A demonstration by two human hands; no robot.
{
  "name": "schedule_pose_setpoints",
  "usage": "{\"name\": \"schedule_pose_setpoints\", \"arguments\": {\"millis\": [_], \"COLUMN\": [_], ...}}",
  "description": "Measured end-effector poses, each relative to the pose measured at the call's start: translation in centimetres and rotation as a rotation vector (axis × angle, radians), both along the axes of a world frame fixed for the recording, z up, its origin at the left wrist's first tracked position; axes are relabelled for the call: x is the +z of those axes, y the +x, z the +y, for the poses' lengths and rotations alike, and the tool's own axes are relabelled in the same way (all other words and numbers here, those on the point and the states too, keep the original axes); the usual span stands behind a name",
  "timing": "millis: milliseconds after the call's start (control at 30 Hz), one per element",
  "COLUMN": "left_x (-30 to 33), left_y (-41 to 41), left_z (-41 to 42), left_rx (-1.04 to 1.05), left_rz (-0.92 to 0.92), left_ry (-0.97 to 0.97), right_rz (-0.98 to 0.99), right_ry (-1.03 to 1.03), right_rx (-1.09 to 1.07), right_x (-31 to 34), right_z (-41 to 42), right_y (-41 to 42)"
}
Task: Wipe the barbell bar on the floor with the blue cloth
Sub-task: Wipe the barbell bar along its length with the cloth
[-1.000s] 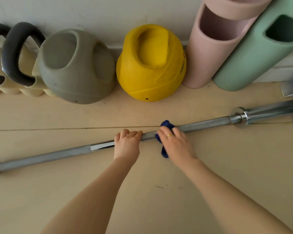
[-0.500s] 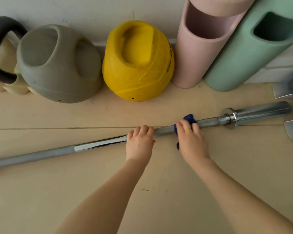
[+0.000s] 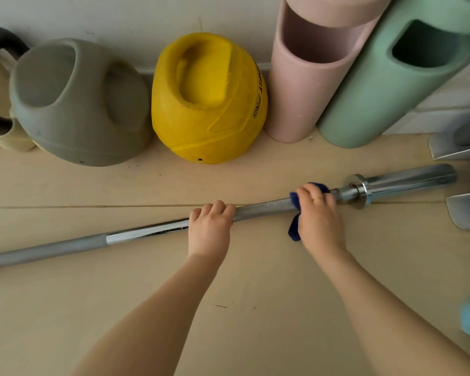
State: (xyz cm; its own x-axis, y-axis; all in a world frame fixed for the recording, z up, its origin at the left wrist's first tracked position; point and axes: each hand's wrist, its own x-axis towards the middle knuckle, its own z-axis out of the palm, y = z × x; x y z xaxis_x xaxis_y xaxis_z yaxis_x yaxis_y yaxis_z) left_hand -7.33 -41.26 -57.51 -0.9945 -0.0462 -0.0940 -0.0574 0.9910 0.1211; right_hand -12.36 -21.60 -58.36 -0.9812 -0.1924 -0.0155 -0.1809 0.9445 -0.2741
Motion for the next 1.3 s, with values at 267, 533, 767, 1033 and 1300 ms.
{"name": "schedule_pose_setpoints", "arguments": {"millis": [267,533,767,1033,1300], "left_x": [-0.4,-0.4,-0.6,-0.8,-0.4], "left_y": [0.2,0.0,-0.1,-0.1,-0.2], "left_z": [-1.1,-3.1,-2.7,-3.0,-3.0], "left_rx": [0.005,-0.031,-0.024,-0.021,-0.041], "left_rz": [0.048,-0.044,-0.013,-0.016,-0.073], "left_ry": [0.14,0.289,0.314,0.308,0.312], "right_rz": [-0.247,-0.619,-0.375,-0.355,-0.535], "right_ry": [-0.971,-1.211,-1.073,-1.118,-1.421], "right_rx": [-1.217,-1.074,-1.367,-1.411,-1.405], "right_x": [-0.7,0.7,0.6,1.5,0.0], "right_z": [-2.6,-8.6,-4.5,-1.4,-5.8], "right_y": [2.1,3.4,-0.4,-1.4,0.0]}}
